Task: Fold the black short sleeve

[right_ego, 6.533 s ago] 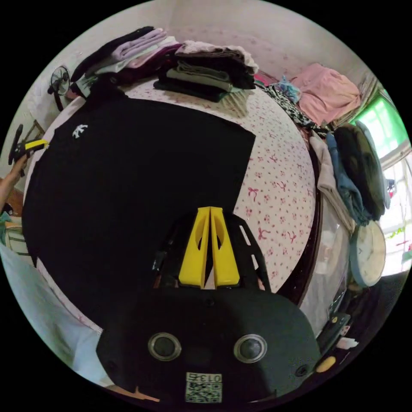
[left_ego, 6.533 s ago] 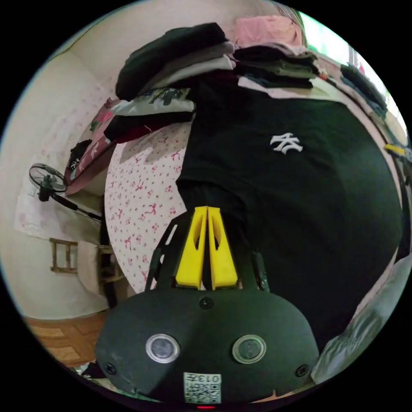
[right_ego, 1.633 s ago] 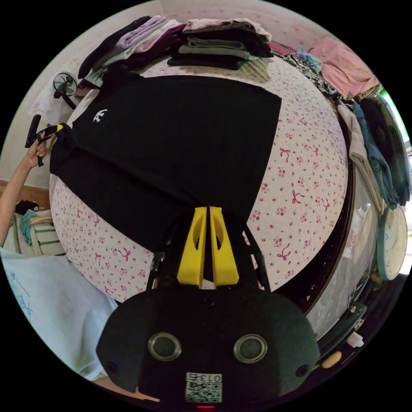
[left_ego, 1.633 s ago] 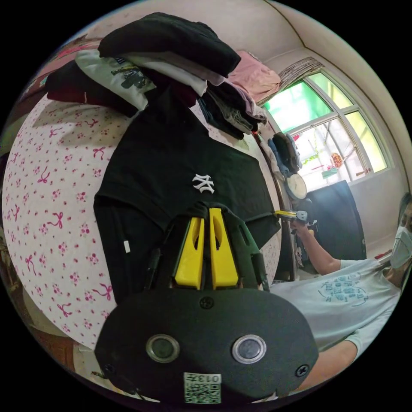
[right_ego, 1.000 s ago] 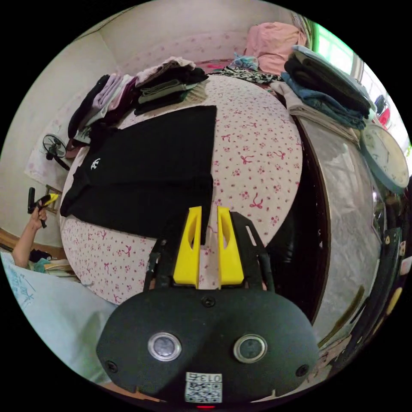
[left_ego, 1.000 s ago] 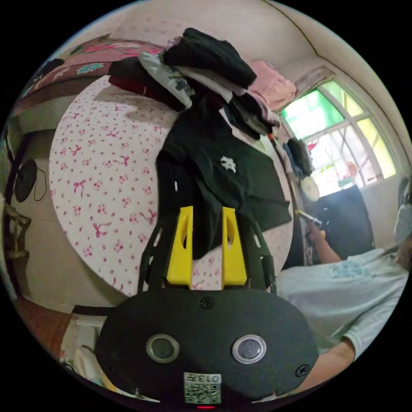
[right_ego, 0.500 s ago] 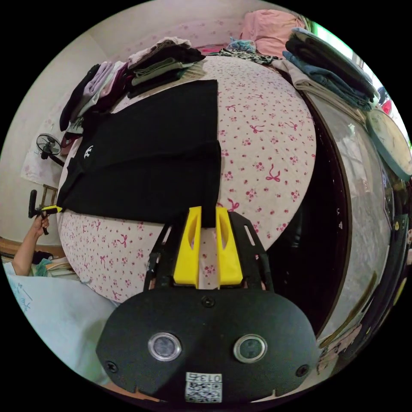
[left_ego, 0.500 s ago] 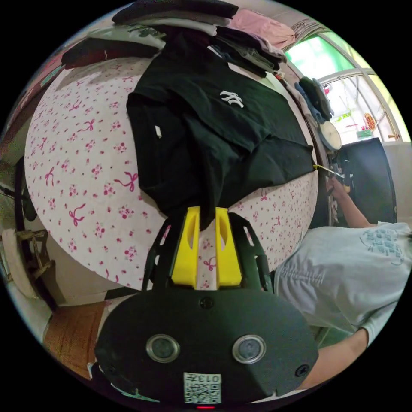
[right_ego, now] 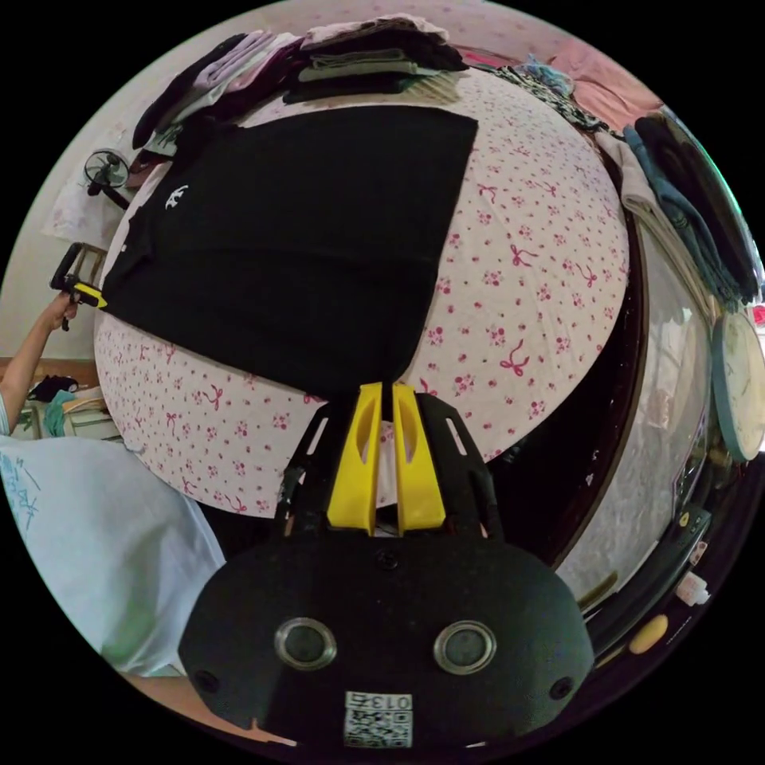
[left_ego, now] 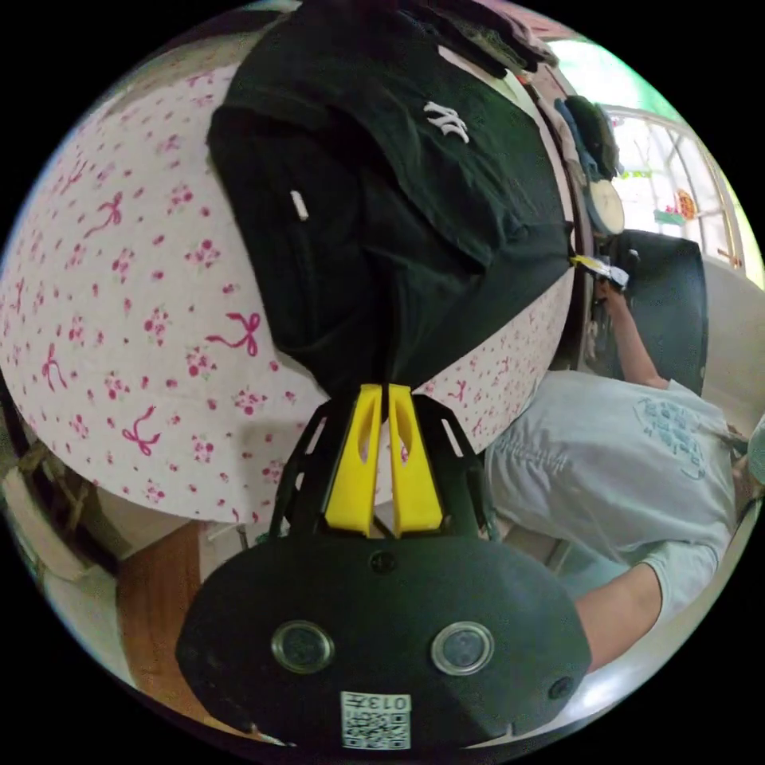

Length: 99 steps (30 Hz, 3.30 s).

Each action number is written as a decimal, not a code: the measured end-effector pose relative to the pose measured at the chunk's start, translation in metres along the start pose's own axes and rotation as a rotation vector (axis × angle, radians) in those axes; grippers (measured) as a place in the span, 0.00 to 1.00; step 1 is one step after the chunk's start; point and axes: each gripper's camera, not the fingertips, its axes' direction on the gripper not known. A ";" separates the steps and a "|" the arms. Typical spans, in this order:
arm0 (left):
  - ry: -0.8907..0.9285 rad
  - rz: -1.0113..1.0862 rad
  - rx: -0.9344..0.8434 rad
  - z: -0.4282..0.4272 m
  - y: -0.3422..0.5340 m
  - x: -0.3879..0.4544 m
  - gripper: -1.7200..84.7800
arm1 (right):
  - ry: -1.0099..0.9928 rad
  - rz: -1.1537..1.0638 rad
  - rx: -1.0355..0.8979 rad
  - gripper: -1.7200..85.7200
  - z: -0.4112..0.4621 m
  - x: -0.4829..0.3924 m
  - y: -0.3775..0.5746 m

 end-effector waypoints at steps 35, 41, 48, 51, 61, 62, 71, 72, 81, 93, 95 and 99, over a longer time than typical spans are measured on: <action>-0.361 0.004 0.502 0.074 0.078 0.110 0.02 | -0.044 -0.932 0.364 0.13 0.102 -0.427 -0.196; -0.391 -0.055 0.437 0.094 0.076 0.097 0.02 | 0.061 -1.152 0.249 0.07 0.149 -0.479 -0.230; -0.278 -0.087 0.507 0.093 0.106 0.076 0.02 | -0.288 -0.515 0.258 0.04 0.141 -0.383 -0.308; -0.256 -0.107 0.522 0.091 0.117 0.071 0.02 | -0.471 -0.263 0.199 0.03 0.160 -0.337 -0.326; -0.358 -0.080 0.507 0.087 0.117 0.087 0.02 | -0.194 -0.759 0.355 0.12 0.154 -0.468 -0.308; -0.383 -0.096 0.487 0.089 0.115 0.085 0.02 | -0.108 -0.877 0.348 0.13 0.165 -0.496 -0.301; -0.408 -0.101 0.652 0.070 0.149 0.092 0.02 | -0.039 -1.060 0.271 0.11 0.212 -0.562 -0.302; -0.424 -0.078 0.642 0.071 0.143 0.097 0.02 | -0.030 -1.071 0.271 0.11 0.214 -0.565 -0.301; -0.357 -0.074 0.557 0.080 0.126 0.075 0.02 | -0.096 -0.835 0.293 0.04 0.201 -0.552 -0.333; -0.321 -0.135 0.612 0.069 0.141 0.058 0.02 | -0.235 -1.003 0.478 0.03 0.145 -0.500 -0.208; -0.306 -0.149 0.627 0.068 0.144 0.054 0.02 | -0.175 -1.026 0.455 0.03 0.159 -0.506 -0.169; -0.251 -0.178 0.666 0.066 0.152 0.044 0.02 | 0.003 -1.055 0.424 0.03 0.194 -0.521 -0.121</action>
